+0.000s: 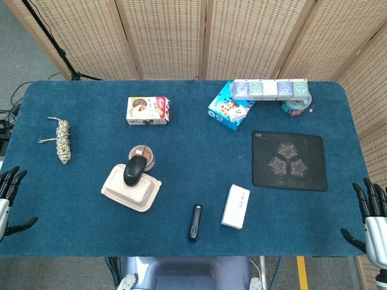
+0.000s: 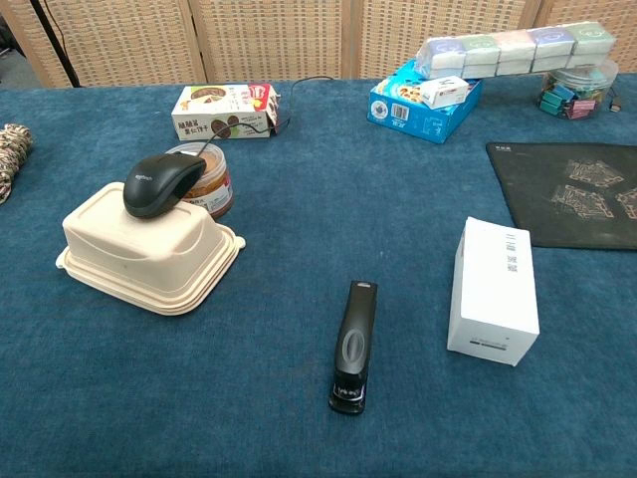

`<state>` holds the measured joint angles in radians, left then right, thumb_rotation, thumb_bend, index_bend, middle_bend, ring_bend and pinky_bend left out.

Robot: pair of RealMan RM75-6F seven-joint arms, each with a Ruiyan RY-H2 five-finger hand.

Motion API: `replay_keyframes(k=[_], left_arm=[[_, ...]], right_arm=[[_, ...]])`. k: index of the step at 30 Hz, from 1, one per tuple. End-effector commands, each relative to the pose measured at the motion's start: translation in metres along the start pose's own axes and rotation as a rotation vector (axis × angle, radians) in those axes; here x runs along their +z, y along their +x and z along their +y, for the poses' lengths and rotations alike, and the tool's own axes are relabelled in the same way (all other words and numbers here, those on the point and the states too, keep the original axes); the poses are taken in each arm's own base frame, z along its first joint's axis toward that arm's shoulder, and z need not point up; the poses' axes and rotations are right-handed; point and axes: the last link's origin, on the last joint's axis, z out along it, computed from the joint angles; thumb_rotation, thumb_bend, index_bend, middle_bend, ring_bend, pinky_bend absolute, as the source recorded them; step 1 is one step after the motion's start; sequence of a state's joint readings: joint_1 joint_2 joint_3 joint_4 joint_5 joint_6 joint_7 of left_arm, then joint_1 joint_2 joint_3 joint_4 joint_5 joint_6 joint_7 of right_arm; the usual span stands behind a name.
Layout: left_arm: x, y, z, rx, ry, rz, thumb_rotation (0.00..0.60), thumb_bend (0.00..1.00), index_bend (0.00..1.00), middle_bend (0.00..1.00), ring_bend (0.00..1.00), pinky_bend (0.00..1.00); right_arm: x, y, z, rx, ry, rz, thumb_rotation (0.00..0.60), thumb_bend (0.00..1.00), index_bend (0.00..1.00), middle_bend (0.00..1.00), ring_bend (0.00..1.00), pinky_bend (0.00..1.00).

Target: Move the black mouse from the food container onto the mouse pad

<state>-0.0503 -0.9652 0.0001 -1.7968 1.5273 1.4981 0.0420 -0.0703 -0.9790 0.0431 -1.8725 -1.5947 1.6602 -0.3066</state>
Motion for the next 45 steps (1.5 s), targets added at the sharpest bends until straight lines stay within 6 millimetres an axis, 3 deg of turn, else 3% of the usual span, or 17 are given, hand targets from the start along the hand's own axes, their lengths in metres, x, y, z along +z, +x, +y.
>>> replay_keyframes(k=[1, 10, 17, 23, 32, 38, 45], left_arm=[[0.0, 0.0, 0.0, 0.002, -0.002, -0.003, 0.6, 0.05, 0.0, 0.0, 0.0, 0.0], [0.009, 0.002, 0.008, 0.008, -0.099, -0.003, 0.6, 0.05, 0.0, 0.0, 0.0, 0.0], [0.041, 0.005, 0.02, 0.11, -0.269, 0.018, 0.6, 0.05, 0.0, 0.0, 0.0, 0.0], [0.077, 0.002, 0.036, 0.355, -0.427, 0.039, 0.6, 0.06, 0.0, 0.0, 0.0, 0.0], [0.145, -0.036, 0.064, 0.631, -0.648, 0.066, 0.6, 0.06, 0.0, 0.0, 0.0, 0.0], [0.172, -0.057, 0.078, 0.69, -0.752, 0.07, 0.6, 0.06, 0.0, 0.0, 0.0, 0.0], [0.203, -0.077, 0.12, 0.686, -0.86, 0.094, 0.6, 0.07, 0.0, 0.0, 0.0, 0.0]], right_arm=[[0.0, 0.0, 0.0, 0.006, 0.004, 0.003, 0.6, 0.0, 0.0, 0.0, 0.0, 0.0], [0.002, -0.001, -0.001, 0.02, 0.001, -0.001, 0.6, 0.0, 0.0, 0.0, 0.0, 0.0], [0.005, -0.003, 0.002, 0.02, -0.019, -0.008, 0.6, 0.0, 0.0, 0.0, 0.0, 0.0], [0.009, -0.004, 0.006, 0.014, -0.055, -0.001, 0.6, 0.0, 0.0, 0.0, 0.0, 0.0], [0.018, -0.01, 0.013, 0.002, -0.085, -0.009, 0.6, 0.0, 0.0, 0.0, 0.0, 0.0], [0.021, -0.012, 0.014, -0.005, -0.094, -0.014, 0.6, 0.0, 0.0, 0.0, 0.0, 0.0], [0.026, -0.016, 0.017, -0.018, -0.117, -0.022, 0.6, 0.0, 0.0, 0.0, 0.0, 0.0]])
